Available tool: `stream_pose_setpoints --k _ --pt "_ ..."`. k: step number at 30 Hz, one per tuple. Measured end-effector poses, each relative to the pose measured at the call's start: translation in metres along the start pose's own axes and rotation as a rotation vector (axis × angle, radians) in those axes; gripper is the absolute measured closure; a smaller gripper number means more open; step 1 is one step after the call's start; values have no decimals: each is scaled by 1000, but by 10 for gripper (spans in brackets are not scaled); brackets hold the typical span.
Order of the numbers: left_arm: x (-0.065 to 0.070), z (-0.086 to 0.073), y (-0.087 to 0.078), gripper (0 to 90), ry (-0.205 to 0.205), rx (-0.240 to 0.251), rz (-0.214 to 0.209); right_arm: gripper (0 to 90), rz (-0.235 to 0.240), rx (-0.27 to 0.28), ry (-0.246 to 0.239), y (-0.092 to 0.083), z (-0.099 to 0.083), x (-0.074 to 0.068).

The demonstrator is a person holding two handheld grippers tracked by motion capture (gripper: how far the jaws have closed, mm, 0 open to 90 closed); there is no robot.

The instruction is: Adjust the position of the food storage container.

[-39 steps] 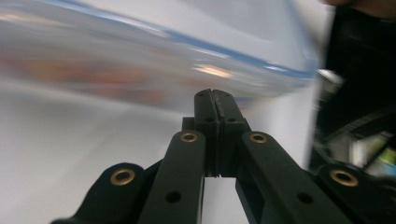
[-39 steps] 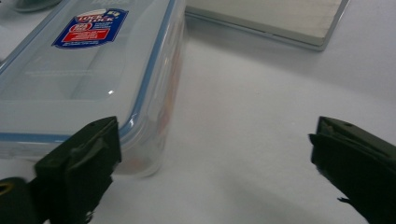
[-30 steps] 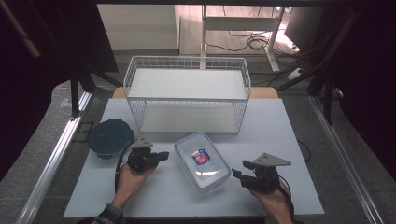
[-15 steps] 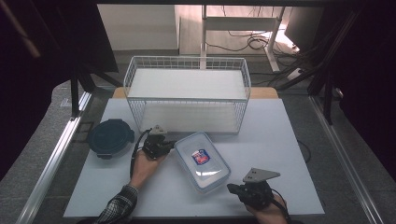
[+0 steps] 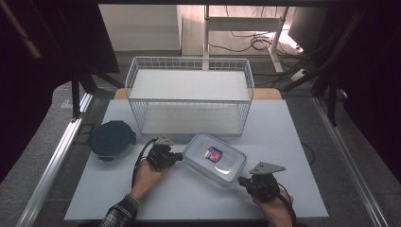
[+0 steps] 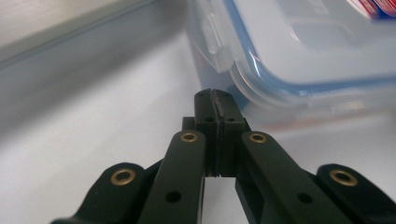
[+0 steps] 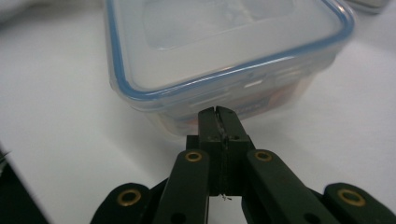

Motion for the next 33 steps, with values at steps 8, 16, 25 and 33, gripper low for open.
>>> stream_pose_setpoints --k 8,16,25,33 --pt "-7 9 -8 899 9 3 69 892 -25 14 57 10 13 27" --pt "-35 31 12 898 -66 87 -16 891 -79 4 136 30 24 54" --pt "-19 18 0 900 -88 59 -8 893 -91 6 132 50 38 66" --pt "-14 -4 -22 900 -106 34 34 894 -17 -4 111 58 44 47"
Point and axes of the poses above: each handheld gripper's, and its own axes: y roughly forward along the jaws, z roughly out of its top, x roughly to its right, the point moved 10 cm from there along y, roughly forward along the jaws, and after that the axes turned 7 degrees about -z, right-handed, at the moved point
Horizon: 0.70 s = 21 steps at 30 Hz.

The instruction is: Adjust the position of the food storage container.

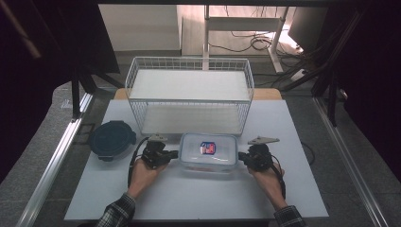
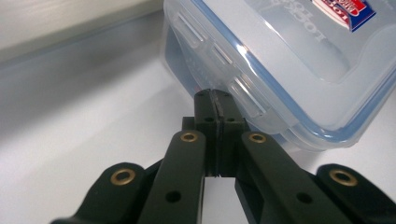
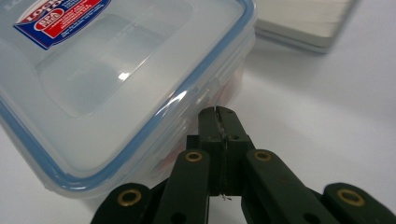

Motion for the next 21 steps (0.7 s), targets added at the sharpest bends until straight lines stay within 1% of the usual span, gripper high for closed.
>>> stream_pose_setpoints --k 1,2,3,4,12,14,15,18,19,20,21 --pt "-1 -6 -7 900 -19 3 6 894 23 -4 -8 1 0 -8" --pt "-1 -6 -7 900 -19 3 6 894 23 -4 -8 1 0 -8" --pt "0 -13 -14 900 -29 1 17 895 31 -7 -24 1 -1 -17" --pt "0 -13 -14 900 -29 1 17 895 31 -7 -24 1 -1 -17" --pt "12 -44 -40 900 -48 1 36 895 72 -18 -75 -3 -8 -48" --pt "17 -50 -44 900 -48 4 31 895 74 -22 -86 -5 -11 -53" --pt "20 -52 -45 900 -43 3 32 895 66 -24 -104 -9 -15 -57" --pt "20 -52 -45 900 -36 -3 32 894 59 -21 -110 -10 -16 -57" --pt "20 -52 -45 899 -37 -4 24 893 70 -22 -108 -11 -16 -57" --pt "18 -51 -50 897 -28 9 31 892 74 -23 -110 -12 -17 -57" --pt "16 -50 -53 852 -13 11 60 884 69 -11 -116 -14 -15 -55"
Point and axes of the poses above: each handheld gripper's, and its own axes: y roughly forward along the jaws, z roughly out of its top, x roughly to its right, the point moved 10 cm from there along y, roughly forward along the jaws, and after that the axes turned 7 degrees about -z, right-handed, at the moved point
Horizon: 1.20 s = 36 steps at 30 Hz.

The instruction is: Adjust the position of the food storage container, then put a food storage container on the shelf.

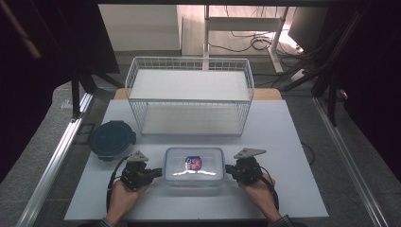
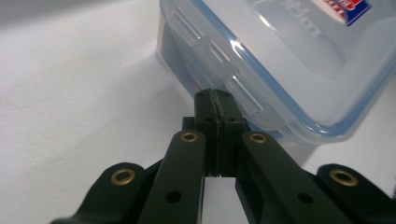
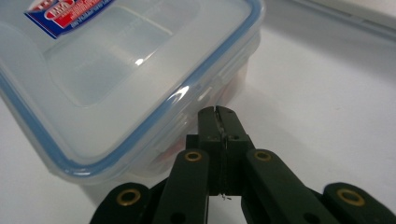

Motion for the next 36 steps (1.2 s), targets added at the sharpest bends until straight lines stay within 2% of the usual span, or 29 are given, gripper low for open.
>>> stream_pose_setpoints --k 1,2,3,5,6,7,8,9,10,12,15,16,20,23,25,29,36 --pt "0 0 0 784 0 0 0 860 -16 11 -7 -2 1 3" --pt "-3 1 -5 784 21 8 43 860 -16 11 -7 -2 1 3" --pt "-5 2 -9 719 26 20 58 831 -46 26 -21 -7 2 8" --pt "-5 1 -15 604 25 43 48 763 -47 62 -9 -16 4 15" --pt "-5 0 -16 480 27 51 52 677 -43 83 3 -24 3 20" --pt "-5 -2 -18 480 37 53 56 677 -43 83 3 -24 3 20" --pt "-2 -6 -20 380 54 60 54 568 -48 105 9 -32 3 23" --pt "-2 -6 -20 340 54 60 54 568 -48 105 9 -32 3 23" --pt "-1 -8 -22 340 58 68 45 504 -44 119 12 -34 4 23" --pt "2 -11 -26 260 50 85 27 374 -36 142 11 -38 5 22" --pt "2 -16 -32 156 56 101 23 166 -17 161 -15 -39 3 15" --pt "1 -20 -34 97 71 111 29 56 8 179 -40 -39 1 8" --pt "0 -26 -33 49 80 110 13 10 41 164 -66 -38 -6 -3" --pt "0 -31 -31 38 64 105 -9 0 55 144 -58 -35 -13 -7" --pt "0 -31 -31 35 59 112 -12 0 58 131 -44 -32 -16 -6" --pt "0 -28 -32 33 63 132 -10 0 56 144 -22 -32 -14 -2" --pt "4 -28 -27 49 63 104 -30 0 40 144 -24 -32 -13 2"
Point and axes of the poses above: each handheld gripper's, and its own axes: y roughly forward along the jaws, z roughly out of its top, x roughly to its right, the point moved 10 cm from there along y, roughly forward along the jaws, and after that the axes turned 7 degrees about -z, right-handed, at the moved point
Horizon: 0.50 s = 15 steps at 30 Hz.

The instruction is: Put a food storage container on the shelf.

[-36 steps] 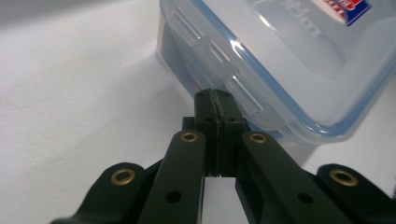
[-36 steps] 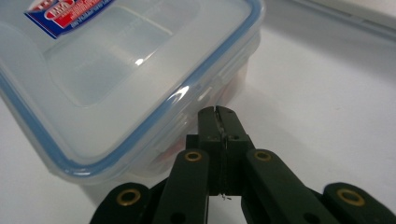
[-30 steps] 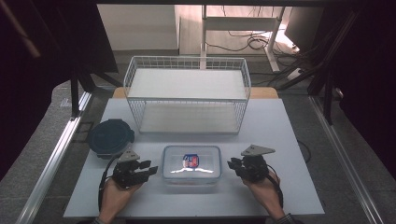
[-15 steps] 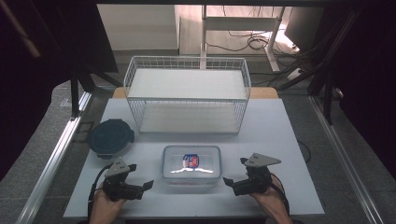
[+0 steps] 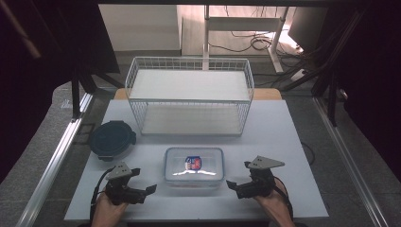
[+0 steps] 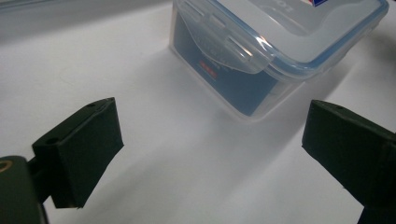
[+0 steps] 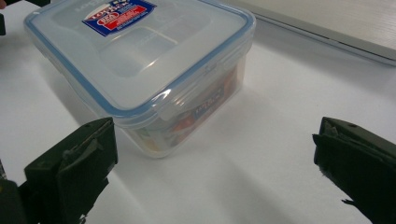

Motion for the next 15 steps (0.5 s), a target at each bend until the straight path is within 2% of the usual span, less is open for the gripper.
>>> stream_pose_setpoints --k 8,15 --pt "5 10 8 58 14 -20 -28 0 -5 -18 -5 4 4 -3" --pt "9 21 15 55 8 -7 -68 0 -9 -35 -3 9 7 -7"
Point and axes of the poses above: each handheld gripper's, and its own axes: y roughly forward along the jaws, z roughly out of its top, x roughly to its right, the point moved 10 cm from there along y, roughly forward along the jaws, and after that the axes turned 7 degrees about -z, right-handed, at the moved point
